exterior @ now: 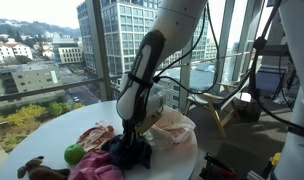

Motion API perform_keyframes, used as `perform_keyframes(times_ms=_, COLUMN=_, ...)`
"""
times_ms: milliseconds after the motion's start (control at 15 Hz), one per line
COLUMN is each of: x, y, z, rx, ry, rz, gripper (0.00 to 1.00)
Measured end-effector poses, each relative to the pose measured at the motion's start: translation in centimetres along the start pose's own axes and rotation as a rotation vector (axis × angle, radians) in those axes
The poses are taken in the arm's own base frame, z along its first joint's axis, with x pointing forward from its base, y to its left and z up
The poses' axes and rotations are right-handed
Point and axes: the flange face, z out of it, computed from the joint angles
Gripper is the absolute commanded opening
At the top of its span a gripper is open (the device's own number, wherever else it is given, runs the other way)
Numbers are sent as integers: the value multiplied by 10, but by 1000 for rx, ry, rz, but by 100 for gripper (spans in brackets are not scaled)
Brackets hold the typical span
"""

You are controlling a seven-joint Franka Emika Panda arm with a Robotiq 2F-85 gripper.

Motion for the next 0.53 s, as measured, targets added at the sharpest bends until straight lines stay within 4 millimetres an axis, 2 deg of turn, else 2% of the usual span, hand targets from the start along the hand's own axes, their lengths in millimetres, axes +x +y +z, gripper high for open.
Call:
perform_keyframes(times_ms=133, x=1, y=3, z=-4, rx=26, ry=9, rz=44, gripper=0)
perform_keyframes(times_ms=333, x=6, y=4, z=-18, rx=84, ry=36, rz=115, gripper=3)
perform_keyframes(times_ms=533, x=16, y=5, z=-54, rx=153, ry=103, rz=179, gripper=3)
